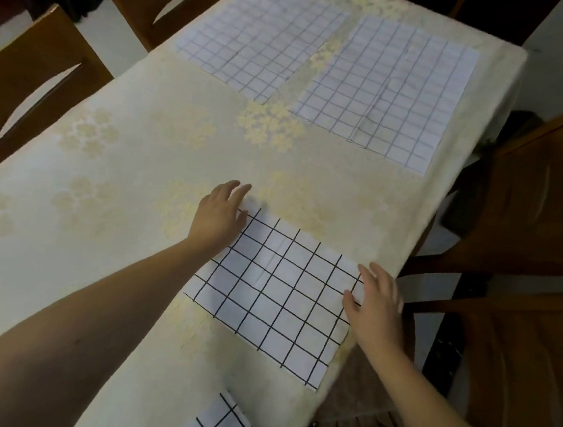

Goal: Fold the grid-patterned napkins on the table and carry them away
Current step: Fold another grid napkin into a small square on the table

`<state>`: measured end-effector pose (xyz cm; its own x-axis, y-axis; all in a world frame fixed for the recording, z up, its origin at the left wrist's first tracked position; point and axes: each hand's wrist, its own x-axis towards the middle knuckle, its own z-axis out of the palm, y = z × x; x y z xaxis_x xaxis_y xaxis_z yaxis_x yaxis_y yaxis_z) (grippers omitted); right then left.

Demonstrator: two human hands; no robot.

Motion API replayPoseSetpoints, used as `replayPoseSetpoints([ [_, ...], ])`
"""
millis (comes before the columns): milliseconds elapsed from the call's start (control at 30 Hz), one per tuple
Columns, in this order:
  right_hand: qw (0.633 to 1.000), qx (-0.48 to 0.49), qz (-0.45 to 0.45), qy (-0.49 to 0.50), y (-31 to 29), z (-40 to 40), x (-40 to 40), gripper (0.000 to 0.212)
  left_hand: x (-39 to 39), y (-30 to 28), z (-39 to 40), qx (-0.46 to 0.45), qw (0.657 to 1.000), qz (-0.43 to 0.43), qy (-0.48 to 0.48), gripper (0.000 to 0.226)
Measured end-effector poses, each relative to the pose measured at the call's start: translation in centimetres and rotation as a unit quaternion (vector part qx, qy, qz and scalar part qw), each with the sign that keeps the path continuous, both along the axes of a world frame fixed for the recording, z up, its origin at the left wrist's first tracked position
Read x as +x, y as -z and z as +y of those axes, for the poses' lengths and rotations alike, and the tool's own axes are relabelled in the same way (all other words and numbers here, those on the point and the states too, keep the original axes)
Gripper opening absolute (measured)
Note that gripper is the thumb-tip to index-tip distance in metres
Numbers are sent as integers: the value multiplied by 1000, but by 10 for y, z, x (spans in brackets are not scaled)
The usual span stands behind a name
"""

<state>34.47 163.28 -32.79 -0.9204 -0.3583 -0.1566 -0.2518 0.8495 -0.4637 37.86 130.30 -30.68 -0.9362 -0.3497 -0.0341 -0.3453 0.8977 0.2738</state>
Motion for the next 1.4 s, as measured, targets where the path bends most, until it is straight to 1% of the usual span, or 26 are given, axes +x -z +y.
replayPoseSetpoints([
  [100, 999, 11, 44, -3, 3, -6, 4, 55, 27, 0, 18, 35, 999, 30, 1, 52],
  [200, 997, -7, 58, -55, 3, -26, 11, 60, 71, 2, 35, 30, 998, 45, -12, 49],
  [333, 984, 6, 53, -172, 10, -63, 34, 62, 123, 16, 59, -7, 1000, 5, -13, 61],
  [467, 968, 49, 65, -239, 19, -93, 51, 65, 138, 35, 66, -31, 998, -60, -12, 71],
  [600, 964, 111, 43, -239, 27, -98, 53, 69, 141, 45, 58, -26, 991, -132, -13, 75],
  [700, 956, 145, 47, -249, 28, -94, 51, 71, 142, 45, 57, -35, 987, -159, -11, 78],
  [833, 957, 163, 52, -236, 24, -86, 42, 74, 145, 41, 44, -26, 981, -187, -46, 88],
  [967, 959, 168, 59, -220, 24, -74, 32, 75, 157, 37, 26, -2, 973, -198, -117, 86],
  [1033, 961, 159, 61, -219, 23, -72, 32, 75, 165, 36, 19, 26, 966, -163, -199, 83],
  [1100, 961, 143, 64, -230, 20, -70, 36, 74, 168, 30, 13, 56, 942, -90, -319, 75],
  [1167, 955, 128, 66, -258, 16, -69, 45, 72, 167, 23, 7, 73, 906, -25, -416, 58],
  [1233, 952, 108, 64, -277, 13, -68, 57, 70, 160, 17, 0, 94, 879, -25, -467, 44],
  [1267, 950, 105, 63, -288, 11, -69, 65, 69, 158, 14, -3, 111, 867, -36, -484, 43],
  [1400, 945, 107, 47, -307, 10, -76, 93, 67, 152, 9, -16, 186, 830, -63, -522, 50],
])
